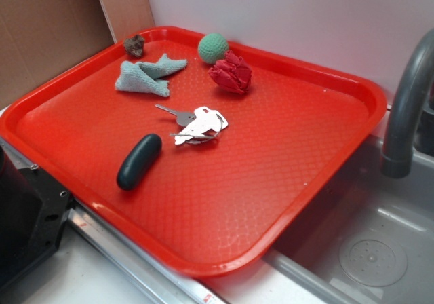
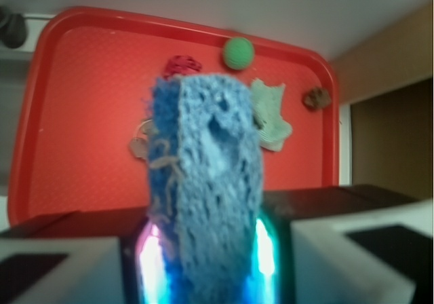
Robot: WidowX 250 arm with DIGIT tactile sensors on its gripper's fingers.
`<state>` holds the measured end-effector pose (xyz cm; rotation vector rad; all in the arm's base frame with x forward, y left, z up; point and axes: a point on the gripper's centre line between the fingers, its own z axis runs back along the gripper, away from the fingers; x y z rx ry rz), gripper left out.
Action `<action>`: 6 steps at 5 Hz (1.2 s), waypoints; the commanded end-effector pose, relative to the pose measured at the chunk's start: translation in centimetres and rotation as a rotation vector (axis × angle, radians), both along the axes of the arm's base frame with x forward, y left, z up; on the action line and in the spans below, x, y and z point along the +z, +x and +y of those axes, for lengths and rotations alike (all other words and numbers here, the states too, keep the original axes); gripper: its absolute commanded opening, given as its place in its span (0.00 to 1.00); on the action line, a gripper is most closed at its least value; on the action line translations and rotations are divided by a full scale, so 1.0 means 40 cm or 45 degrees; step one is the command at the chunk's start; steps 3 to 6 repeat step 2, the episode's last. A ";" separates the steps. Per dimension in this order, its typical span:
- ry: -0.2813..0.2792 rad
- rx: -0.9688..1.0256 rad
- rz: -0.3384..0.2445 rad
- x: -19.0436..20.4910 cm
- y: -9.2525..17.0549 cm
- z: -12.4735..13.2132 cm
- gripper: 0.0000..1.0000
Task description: Grab the blue sponge.
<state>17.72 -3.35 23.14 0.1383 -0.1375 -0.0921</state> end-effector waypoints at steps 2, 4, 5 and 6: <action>-0.028 0.092 0.013 -0.026 -0.043 0.028 0.00; -0.028 0.092 0.013 -0.026 -0.043 0.028 0.00; -0.028 0.092 0.013 -0.026 -0.043 0.028 0.00; -0.028 0.092 0.013 -0.026 -0.043 0.028 0.00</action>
